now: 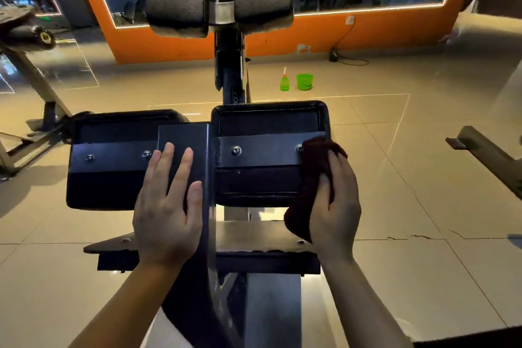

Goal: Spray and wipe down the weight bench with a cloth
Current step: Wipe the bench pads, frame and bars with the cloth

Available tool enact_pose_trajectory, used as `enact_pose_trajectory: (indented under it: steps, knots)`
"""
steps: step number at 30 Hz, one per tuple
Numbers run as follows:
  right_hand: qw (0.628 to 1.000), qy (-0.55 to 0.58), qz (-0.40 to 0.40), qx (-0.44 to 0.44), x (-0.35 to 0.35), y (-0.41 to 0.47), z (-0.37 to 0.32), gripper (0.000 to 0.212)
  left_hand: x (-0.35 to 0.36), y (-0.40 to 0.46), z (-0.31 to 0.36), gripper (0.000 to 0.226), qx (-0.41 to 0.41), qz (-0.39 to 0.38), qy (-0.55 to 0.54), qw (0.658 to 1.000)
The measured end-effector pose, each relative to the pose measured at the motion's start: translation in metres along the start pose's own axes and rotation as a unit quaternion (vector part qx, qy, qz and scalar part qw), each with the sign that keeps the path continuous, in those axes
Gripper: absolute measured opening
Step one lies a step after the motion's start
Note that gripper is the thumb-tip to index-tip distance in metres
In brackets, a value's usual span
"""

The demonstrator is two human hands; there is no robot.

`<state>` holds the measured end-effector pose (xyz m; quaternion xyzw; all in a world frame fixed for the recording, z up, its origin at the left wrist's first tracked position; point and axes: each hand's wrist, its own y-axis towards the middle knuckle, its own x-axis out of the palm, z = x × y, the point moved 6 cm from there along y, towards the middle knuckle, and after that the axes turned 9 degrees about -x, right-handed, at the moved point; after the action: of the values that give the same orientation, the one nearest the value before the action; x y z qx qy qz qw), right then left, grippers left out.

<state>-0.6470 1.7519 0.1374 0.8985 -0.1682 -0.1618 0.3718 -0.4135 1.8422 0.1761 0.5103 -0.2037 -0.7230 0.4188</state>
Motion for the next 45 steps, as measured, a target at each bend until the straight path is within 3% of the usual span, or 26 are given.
enact_pose_trajectory:
  steps: [4,8,14,21,25,28,32,35,38,42,45]
  knots:
    - [0.999,-0.005,0.008,-0.046,0.003,0.039,-0.004,0.040,0.001,0.001,0.000,0.050,0.001,0.003,0.001,1.000]
    - [0.998,0.001,-0.018,-0.067,0.001,0.020,0.000,0.039,0.000,0.001,0.001,0.049,0.002,0.005,0.006,1.000]
    - [0.974,-0.049,-0.053,-0.216,0.011,-0.013,-0.023,0.033,0.002,0.002,-0.001,0.048,-0.009,0.003,0.013,1.000]
    - [0.898,-0.106,-0.217,-0.368,0.080,-0.033,-0.078,0.039,0.000,0.001,-0.002,0.048,-0.003,-0.006,0.010,1.000]
    - [0.786,-0.231,-0.294,-0.492,0.050,-0.029,-0.048,0.054,0.000,0.002,-0.004,0.048,-0.002,-0.010,0.008,1.000]
    - [0.768,-0.276,-0.282,-0.505,0.011,-0.012,-0.022,0.050,0.000,0.001,-0.004,0.049,-0.003,-0.009,0.004,1.000]
    - [0.788,-0.286,-0.254,-0.483,-0.012,-0.003,0.003,0.050,0.000,-0.001,-0.002,0.049,-0.003,0.008,0.001,1.000]
    - [0.789,-0.260,-0.241,-0.502,0.007,-0.009,-0.003,0.048,0.001,0.000,-0.001,0.048,0.006,0.020,0.001,1.000]
    - [0.760,-0.251,-0.243,-0.547,0.038,-0.019,-0.028,0.039,0.001,0.000,-0.002,0.047,0.008,0.022,0.001,1.000]
    - [0.747,-0.227,-0.279,-0.560,0.073,-0.031,-0.060,0.043,0.000,0.000,-0.004,0.047,0.003,0.012,0.001,1.000]
    - [0.733,-0.246,-0.301,-0.558,0.060,-0.026,-0.050,0.049,0.000,0.001,-0.004,0.048,0.005,0.002,0.005,1.000]
